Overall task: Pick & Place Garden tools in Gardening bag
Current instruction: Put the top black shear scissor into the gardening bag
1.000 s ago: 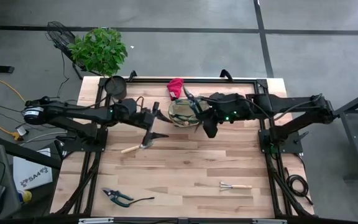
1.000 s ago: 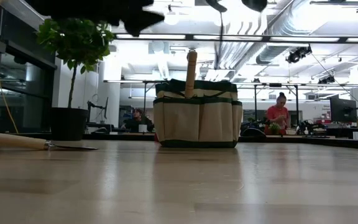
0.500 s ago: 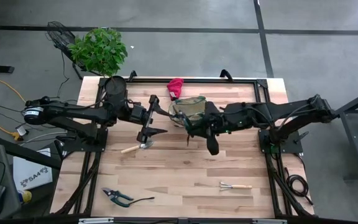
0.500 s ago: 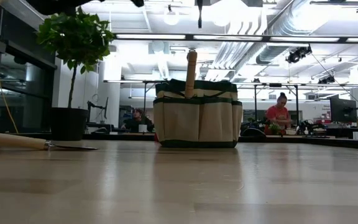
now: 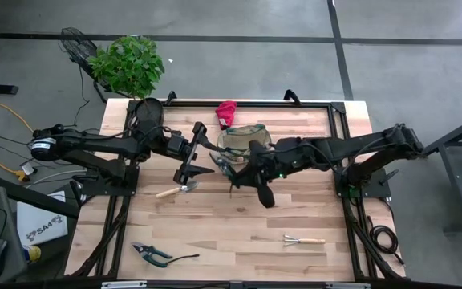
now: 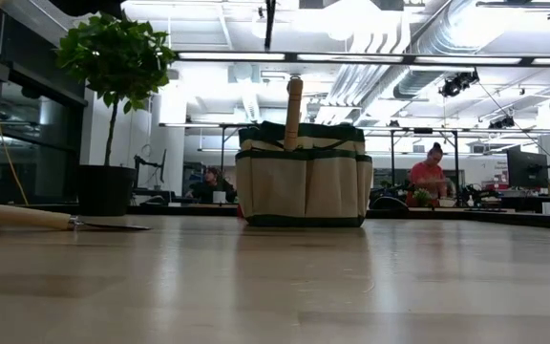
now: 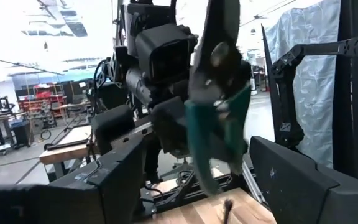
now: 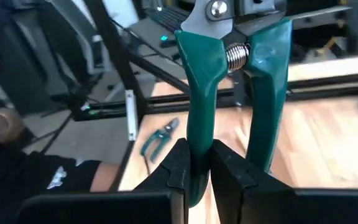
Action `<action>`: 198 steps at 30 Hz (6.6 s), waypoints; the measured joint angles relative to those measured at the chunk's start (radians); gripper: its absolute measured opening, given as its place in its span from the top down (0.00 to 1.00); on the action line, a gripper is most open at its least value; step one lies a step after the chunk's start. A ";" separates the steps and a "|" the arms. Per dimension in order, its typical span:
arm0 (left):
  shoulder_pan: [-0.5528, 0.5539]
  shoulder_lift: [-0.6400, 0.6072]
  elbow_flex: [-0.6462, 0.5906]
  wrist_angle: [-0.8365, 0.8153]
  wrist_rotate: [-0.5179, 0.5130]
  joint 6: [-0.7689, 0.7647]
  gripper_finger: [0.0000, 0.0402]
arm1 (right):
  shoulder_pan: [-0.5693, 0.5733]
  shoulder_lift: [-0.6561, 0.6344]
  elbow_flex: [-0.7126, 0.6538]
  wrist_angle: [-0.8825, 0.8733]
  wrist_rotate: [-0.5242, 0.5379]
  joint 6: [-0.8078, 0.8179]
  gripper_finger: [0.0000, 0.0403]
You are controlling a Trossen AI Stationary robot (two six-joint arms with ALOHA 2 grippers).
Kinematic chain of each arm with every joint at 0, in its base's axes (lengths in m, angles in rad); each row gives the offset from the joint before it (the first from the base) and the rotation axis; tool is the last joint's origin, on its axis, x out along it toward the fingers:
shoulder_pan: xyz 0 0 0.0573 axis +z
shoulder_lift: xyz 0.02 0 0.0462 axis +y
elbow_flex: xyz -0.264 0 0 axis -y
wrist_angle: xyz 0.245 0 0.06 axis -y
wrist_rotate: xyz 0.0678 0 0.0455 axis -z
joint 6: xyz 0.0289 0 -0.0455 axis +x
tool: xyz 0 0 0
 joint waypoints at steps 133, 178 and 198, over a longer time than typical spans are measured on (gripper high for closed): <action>0.081 0.130 0.001 -0.129 -0.138 -0.810 0.90 | 0.233 0.235 0.000 -0.213 1.162 -1.446 0.73; 0.080 0.130 0.000 -0.123 -0.075 -0.836 0.90 | 0.195 0.238 0.000 -0.146 0.977 -1.822 0.46; 0.081 0.132 0.000 -0.129 -0.066 -0.849 0.90 | 0.196 0.239 0.000 -0.143 0.940 -1.848 0.86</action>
